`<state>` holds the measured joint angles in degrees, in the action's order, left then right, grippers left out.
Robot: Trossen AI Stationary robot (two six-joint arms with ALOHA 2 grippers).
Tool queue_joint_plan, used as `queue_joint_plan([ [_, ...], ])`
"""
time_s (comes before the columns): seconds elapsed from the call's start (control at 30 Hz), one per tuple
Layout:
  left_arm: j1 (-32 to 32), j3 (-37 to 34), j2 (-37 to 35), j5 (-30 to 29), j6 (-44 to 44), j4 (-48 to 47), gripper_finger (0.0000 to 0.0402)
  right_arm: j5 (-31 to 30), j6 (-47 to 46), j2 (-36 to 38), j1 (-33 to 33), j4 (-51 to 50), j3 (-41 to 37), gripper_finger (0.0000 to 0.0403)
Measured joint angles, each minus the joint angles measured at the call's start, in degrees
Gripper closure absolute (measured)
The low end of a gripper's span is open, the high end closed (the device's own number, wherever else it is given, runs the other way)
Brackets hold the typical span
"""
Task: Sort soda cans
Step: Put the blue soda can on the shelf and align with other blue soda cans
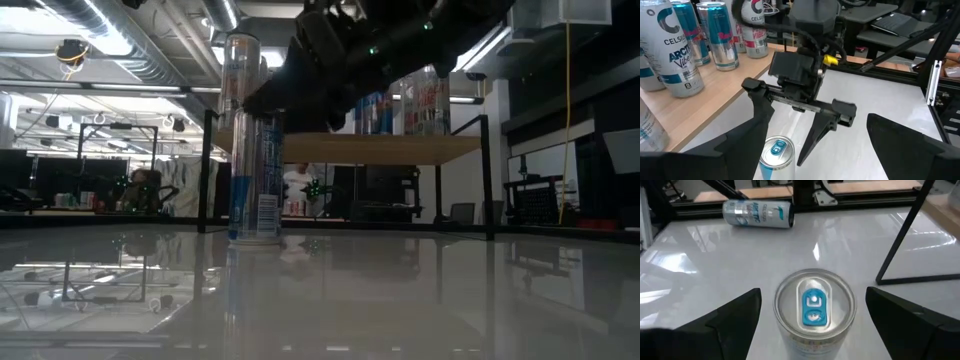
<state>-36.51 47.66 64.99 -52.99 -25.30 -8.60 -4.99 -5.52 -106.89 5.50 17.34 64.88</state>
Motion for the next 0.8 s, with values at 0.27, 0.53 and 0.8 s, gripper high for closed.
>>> queue_joint_plan([
  [0.27, 0.0, 0.0, 0.0, 0.0, 0.0, 0.0, 0.0068, 0.0, 0.0, -1.7, 0.0, -0.1, 0.0, 0.0047],
  [0.53, 0.0, 0.0, 0.0, -0.1, 0.0, 0.0, 0.0068, 1.0, 0.0, -2.2, 0.0, -0.5, 0.0, 0.0096],
  [0.8, 0.0, 0.0, 0.0, -0.1, 0.0, 0.0, 0.0068, 5.4, 0.1, -2.2, 0.0, -0.4, 0.0, 0.0175],
])
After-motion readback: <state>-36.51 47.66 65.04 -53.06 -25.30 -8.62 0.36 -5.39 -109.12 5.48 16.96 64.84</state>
